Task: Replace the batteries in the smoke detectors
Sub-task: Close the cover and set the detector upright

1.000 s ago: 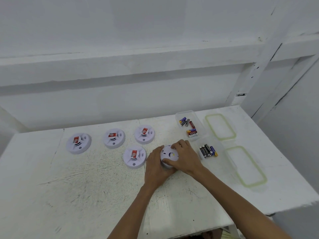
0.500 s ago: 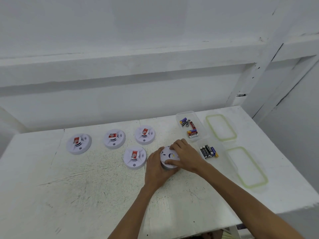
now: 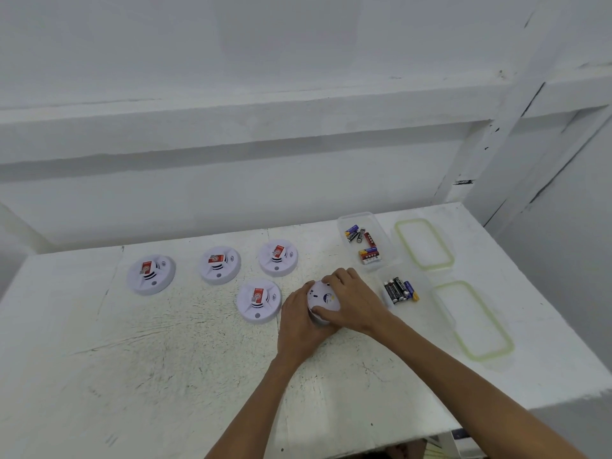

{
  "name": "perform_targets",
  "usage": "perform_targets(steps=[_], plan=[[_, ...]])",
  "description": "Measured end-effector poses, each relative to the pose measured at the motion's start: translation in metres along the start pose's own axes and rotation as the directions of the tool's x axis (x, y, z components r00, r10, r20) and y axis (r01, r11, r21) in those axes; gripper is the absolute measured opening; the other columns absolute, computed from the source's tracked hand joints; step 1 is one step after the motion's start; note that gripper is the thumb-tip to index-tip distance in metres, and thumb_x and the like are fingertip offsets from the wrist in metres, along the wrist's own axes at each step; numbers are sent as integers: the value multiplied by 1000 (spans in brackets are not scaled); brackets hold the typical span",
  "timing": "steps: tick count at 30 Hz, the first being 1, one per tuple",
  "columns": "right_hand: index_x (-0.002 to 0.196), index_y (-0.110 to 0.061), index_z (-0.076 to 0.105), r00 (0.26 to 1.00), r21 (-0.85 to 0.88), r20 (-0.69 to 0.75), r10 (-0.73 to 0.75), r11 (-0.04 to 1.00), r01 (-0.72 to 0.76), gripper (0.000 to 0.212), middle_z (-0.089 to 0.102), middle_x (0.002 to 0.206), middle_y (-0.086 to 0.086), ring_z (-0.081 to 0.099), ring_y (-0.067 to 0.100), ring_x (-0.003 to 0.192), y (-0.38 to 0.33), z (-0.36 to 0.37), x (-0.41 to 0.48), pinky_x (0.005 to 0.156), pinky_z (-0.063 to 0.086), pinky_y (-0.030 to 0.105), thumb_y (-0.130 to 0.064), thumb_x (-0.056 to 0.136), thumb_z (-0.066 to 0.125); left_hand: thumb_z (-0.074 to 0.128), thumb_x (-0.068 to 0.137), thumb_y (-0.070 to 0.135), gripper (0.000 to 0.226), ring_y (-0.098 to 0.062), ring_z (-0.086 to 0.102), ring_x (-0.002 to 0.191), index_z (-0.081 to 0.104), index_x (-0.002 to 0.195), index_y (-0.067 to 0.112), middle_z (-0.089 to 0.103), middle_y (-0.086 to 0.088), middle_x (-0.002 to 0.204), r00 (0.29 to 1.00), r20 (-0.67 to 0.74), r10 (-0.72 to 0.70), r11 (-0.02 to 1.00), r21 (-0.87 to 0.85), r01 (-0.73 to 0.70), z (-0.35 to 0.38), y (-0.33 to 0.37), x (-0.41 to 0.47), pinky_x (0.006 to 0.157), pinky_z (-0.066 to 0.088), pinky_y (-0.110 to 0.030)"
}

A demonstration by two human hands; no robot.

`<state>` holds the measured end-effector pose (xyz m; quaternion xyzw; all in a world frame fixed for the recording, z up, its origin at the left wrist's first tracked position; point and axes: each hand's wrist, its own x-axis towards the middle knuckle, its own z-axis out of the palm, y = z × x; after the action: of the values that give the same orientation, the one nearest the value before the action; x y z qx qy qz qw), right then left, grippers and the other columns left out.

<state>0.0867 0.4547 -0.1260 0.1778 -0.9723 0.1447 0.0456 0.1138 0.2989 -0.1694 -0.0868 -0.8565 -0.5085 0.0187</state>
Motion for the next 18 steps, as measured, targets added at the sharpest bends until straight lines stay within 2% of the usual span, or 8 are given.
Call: perform_targets(steps=[2, 5, 9, 12, 15, 18], plan=[[121, -9, 61, 1000, -5, -12, -3, 1000, 3, 75, 62, 111, 7, 52, 24, 96, 1, 2, 0, 83, 50, 36, -69, 77, 52, 85, 62, 49, 96, -9, 47, 125, 39, 142, 24, 56, -2, 138, 1000, -2, -4, 1000, 2, 4, 0, 0, 0, 110, 37, -30], [120, -9, 62, 1000, -3, -9, -6, 1000, 6, 75, 61, 110, 7, 51, 24, 97, 1, 2, 0, 84, 50, 36, -70, 78, 49, 85, 62, 48, 97, -7, 46, 125, 39, 144, 23, 56, -1, 140, 1000, 4, -9, 1000, 7, 9, 0, 0, 0, 110, 36, -29], [126, -8, 59, 996, -27, 79, -49, 998, 51, 83, 56, 120, 10, 49, 26, 108, 1, -8, 3, 89, 49, 38, -73, 79, 37, 82, 65, 51, 100, -12, 47, 129, 41, 148, 15, 54, -6, 144, 999, 29, -38, 999, 19, 37, 0, -1, 0, 113, 34, -30], [129, -9, 55, 989, -59, 113, -94, 993, 101, 78, 54, 123, 9, 49, 25, 109, 5, -11, 6, 87, 50, 39, -71, 83, 41, 85, 67, 49, 97, -11, 47, 128, 40, 147, 17, 54, -7, 144, 998, 41, -39, 999, 24, 38, 1, -4, 0, 112, 34, -29], [123, -7, 57, 990, -79, 85, -111, 990, 118, 80, 57, 118, 10, 51, 26, 102, 7, -8, 6, 86, 50, 39, -72, 83, 36, 92, 69, 40, 101, -23, 49, 136, 39, 150, 11, 51, -10, 148, 995, 65, -79, 996, 54, 76, 4, -8, 1, 117, 31, -33], [109, -5, 64, 988, -143, -23, -155, 978, 150, 72, 62, 101, 11, 54, 26, 85, 3, -2, 4, 77, 51, 39, -68, 84, 39, 94, 67, 37, 103, -25, 48, 137, 39, 150, 8, 50, -10, 149, 996, 46, -76, 996, 58, 74, 3, -7, 1, 116, 32, -33]])
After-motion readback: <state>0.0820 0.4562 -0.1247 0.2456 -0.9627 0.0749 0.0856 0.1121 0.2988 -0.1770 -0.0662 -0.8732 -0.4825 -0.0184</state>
